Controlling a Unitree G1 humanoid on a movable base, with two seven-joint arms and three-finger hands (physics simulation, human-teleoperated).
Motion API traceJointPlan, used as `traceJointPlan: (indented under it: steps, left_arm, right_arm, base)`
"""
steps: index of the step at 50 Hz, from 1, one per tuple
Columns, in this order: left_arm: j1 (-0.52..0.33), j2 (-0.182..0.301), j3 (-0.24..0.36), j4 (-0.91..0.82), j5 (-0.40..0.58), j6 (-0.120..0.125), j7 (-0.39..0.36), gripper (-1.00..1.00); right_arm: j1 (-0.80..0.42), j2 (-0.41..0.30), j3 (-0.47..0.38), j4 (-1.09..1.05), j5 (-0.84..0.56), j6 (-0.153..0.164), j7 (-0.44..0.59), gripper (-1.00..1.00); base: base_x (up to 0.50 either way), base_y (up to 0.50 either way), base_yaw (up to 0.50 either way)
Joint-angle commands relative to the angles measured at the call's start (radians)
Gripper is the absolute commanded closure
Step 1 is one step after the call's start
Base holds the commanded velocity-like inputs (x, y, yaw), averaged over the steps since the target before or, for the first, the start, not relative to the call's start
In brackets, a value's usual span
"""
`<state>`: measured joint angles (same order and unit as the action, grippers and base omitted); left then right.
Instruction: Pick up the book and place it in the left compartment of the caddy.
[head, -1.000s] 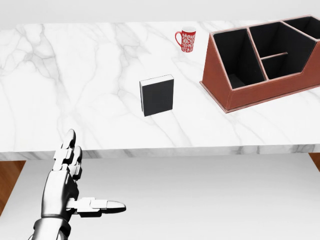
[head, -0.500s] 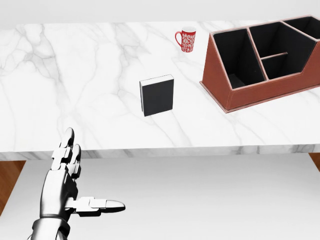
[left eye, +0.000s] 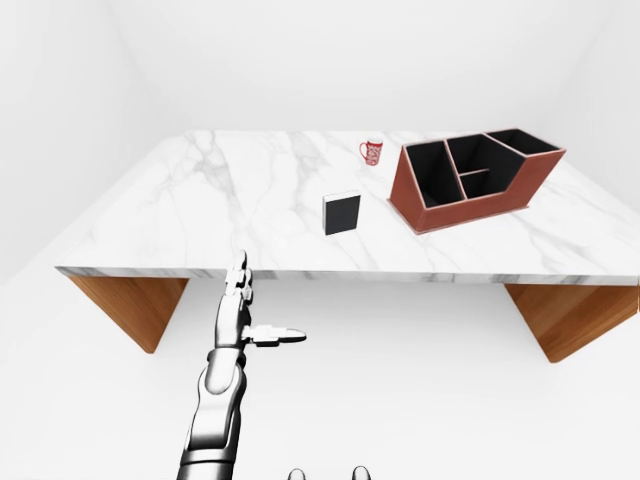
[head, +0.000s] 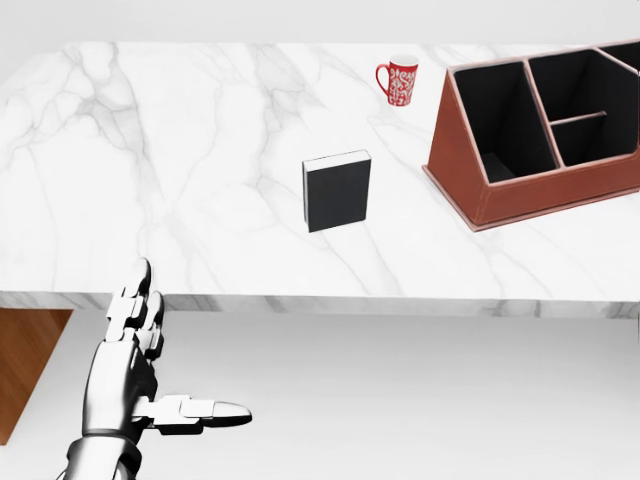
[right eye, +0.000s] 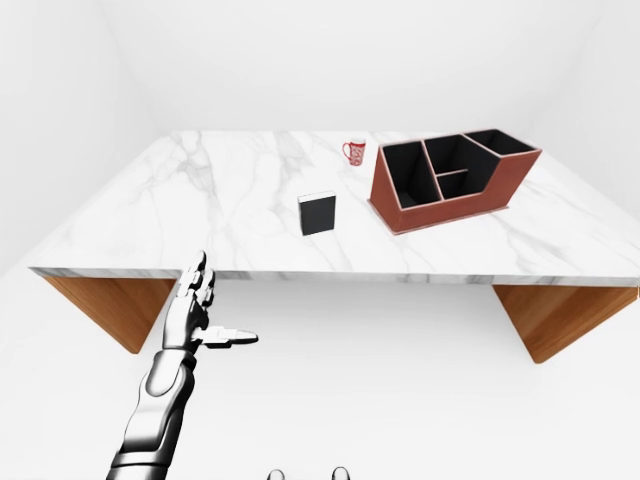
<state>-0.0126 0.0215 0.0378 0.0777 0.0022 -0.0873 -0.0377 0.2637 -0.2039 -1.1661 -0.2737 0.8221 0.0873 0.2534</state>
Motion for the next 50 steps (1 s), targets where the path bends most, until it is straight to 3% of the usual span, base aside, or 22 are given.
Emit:
traceJointPlan:
  steps: [1,50]
  left_arm:
    - [-0.008,0.002,0.001,0.021,0.003,0.000,0.002,-1.00]
    - [0.006,-0.001,-0.005,-0.005,0.015,0.000,0.004,-1.00]
  right_arm:
    - [-0.002,0.000,0.004,0.008,0.000,0.000,0.013,-1.00]
    - [0.000,-0.001,0.004,0.013,0.006,0.000,0.022,-1.00]
  base:
    - [0.00,0.00,0.22]
    - [0.00,0.00,0.23]
